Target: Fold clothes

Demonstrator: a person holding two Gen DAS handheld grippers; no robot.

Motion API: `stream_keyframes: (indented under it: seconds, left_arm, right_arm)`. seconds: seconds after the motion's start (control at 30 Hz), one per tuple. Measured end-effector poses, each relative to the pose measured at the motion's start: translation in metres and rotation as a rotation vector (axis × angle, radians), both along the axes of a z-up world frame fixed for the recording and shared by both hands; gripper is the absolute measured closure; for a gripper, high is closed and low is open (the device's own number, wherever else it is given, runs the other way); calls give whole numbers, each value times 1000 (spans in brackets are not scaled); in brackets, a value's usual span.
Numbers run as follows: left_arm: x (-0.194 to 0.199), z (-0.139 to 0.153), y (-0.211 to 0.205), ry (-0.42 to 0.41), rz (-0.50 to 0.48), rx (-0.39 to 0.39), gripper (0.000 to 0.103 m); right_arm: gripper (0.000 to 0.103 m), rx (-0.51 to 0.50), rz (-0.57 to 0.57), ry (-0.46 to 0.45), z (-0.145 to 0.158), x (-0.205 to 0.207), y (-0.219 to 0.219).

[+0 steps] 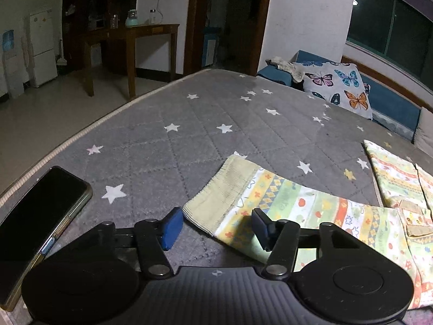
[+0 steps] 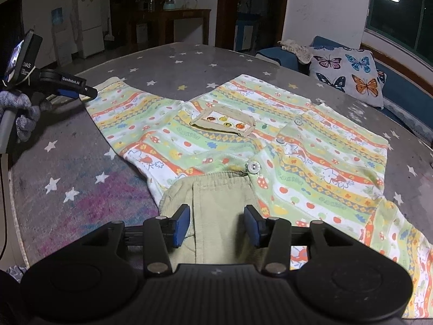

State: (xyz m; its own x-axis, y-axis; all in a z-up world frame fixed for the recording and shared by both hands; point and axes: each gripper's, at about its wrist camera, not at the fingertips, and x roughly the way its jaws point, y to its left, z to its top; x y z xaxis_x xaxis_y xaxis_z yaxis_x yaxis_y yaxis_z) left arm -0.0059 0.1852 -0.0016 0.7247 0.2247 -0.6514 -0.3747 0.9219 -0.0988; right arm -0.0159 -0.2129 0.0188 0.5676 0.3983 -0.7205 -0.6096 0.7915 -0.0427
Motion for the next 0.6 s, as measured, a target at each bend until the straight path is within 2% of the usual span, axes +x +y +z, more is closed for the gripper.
stream_keyframes:
  seconds: [0.07,0.2,0.27,0.33,0.6]
  left_arm:
    - [1,-1,1,2,6,1,55]
    - [1,-1,4,-5,18,2,67]
    - [1,-2,5,-11,15,-4,81]
    - [1,-1,7,-20,5,-23,89]
    - [1,20,-2,-105,-34,-30,95]
  right_arm:
    - [53,4,-4,-7,2,0,0]
    - [53,14,-9,-9,4,1,3]
    - [53,16,-10,-9,3,2,5]
    - [53,18,-12,-8,3,2,5]
    - [53,20,-22,-13,6,2,2]
